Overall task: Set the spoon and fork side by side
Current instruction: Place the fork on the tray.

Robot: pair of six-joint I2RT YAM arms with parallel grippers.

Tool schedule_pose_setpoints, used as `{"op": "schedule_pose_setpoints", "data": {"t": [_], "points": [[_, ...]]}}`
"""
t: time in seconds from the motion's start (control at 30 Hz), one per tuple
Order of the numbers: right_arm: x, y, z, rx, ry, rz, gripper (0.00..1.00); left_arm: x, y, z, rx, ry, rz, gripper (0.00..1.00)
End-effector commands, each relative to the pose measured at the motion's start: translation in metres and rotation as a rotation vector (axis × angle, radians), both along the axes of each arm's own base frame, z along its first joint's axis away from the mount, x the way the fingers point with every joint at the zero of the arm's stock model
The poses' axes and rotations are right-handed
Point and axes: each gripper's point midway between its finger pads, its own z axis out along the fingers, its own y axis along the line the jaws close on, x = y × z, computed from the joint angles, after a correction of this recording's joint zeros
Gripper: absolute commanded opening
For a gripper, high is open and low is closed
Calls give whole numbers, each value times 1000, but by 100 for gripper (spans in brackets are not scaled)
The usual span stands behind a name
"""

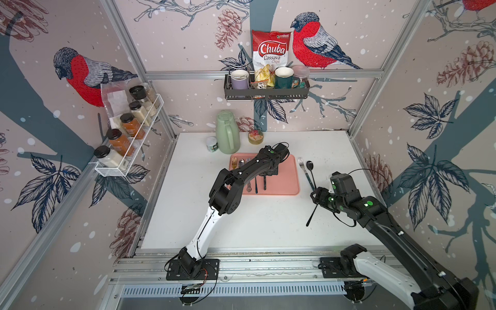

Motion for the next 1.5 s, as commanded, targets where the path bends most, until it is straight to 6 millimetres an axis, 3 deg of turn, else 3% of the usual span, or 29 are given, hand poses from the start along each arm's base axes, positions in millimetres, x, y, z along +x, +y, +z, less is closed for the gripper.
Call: {"op": "schedule_pose_setpoints", "data": {"t": [0.0,0.67,0.87,0.97,1.03,1.13,1.33,1.47], "points": [[0,2,-2,6,1,22,56,-1,2,-9,1,23,17,13],[-1,3,-9,22,21,21,56,3,11,-33,-29,68,58,13],[-2,1,-9,20,27,4,56,2,14,-27,-38,48,70,24],[-2,-9,-10,-13,39,-42,56,2,13,-22,-49,39,54,39],[-3,-16,-9,-43,47,-66,56,2,15,-15,-39,35,48,46],[-5,-22,-7,-68,49,-89,56,3,14,5,-49,5,33,47],[-9,-30,-8,-96,59,-121,55,-5,14,62,-93,-70,-8,47],[-15,-34,-20,-148,104,-113,55,-17,17,98,-120,-110,-45,48]]}}
